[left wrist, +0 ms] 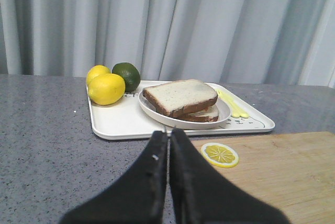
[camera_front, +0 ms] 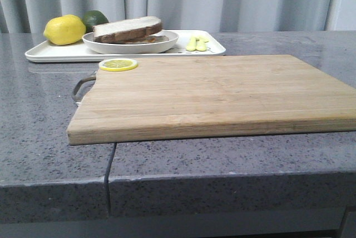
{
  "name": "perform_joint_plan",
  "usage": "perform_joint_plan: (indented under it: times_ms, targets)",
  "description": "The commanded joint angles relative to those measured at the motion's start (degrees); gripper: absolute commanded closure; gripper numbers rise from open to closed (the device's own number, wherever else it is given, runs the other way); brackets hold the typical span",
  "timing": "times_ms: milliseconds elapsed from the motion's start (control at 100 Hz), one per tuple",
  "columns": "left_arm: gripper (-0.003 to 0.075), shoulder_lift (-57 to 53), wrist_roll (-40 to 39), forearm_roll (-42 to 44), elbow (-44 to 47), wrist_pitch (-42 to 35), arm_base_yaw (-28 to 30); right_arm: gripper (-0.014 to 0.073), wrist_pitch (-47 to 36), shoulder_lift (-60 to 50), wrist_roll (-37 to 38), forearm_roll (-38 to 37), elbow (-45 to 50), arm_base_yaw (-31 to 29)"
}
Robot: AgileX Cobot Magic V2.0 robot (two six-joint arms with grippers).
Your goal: Place bread and move sandwich to tray
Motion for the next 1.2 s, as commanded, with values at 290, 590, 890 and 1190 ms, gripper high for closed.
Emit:
perform_joint_plan:
  times_ms: [290, 590, 890, 1190]
  targets:
    - [0.0740, -9.10, -0.12, 11.45, 11.37, -4.63, 9.49, 0.0664, 1.59, 0.06, 0.08, -1.37, -1.42, -0.20]
    - [0.0740, -21.16, -0.12, 12.89, 15.97, 3.52, 16.57, 0.0664, 1.59, 0.06, 0.08, -1.37, -1.42, -0.20]
    - [0.0740, -20.98, -0.12, 13.09, 15.97, 4.05, 17.92, 0.0664, 1.61, 0.06, 0.08, -1.31, -1.42, -0.20]
    - [0.0740, -20.98, -0.12, 13.09, 15.97, 3.95, 17.92, 0.0664, 1.61, 0.06, 0.08, -1.31, -1.42, -0.20]
